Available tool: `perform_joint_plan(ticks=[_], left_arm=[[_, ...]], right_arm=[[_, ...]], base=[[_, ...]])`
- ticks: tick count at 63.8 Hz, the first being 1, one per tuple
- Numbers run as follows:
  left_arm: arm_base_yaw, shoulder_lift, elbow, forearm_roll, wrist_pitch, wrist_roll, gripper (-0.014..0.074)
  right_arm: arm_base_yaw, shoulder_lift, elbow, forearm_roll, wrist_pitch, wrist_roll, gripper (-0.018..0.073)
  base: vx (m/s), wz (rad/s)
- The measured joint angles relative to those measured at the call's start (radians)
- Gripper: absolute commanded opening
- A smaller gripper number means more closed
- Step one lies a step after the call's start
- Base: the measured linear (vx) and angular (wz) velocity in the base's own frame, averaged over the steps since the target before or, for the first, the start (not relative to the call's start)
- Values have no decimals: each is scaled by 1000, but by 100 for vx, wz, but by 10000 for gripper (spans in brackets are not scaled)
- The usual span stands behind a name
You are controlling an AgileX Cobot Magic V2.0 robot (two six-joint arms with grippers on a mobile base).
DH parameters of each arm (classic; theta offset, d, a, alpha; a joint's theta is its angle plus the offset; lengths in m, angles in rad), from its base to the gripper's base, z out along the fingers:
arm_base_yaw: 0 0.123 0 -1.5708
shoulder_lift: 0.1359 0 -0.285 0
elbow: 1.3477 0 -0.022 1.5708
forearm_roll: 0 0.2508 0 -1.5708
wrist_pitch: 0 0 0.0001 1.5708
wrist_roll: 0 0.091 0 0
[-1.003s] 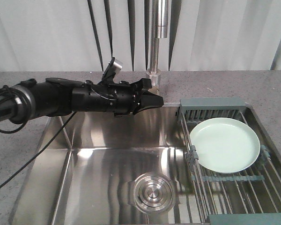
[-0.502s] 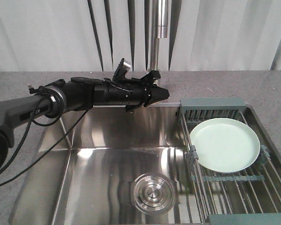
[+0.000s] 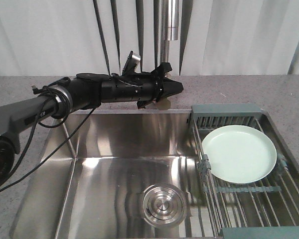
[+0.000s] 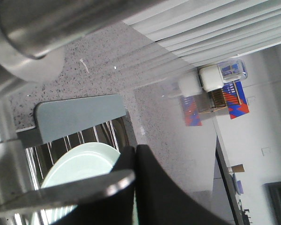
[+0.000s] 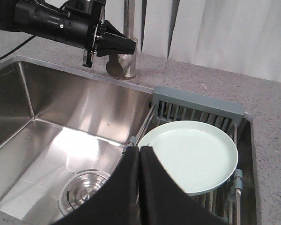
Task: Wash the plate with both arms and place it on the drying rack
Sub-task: 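Reach the left gripper back to the faucet handle, then press the faucet handle down with the left gripper and withdraw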
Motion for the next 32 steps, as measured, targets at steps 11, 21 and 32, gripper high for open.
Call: perform_joint_plan(ticks=[11, 21, 32], left_arm=[[13, -13, 0, 12, 30, 0, -6], [19, -69, 0, 85, 45, -49, -6], [35, -145, 0, 325, 111, -190, -6]], right_arm=[[0, 0, 0, 0, 0, 0, -4], [0, 0, 0, 0, 0, 0, -4], [0, 0, 0, 0, 0, 0, -4]], base=[[0, 0], [0, 0], [0, 0]])
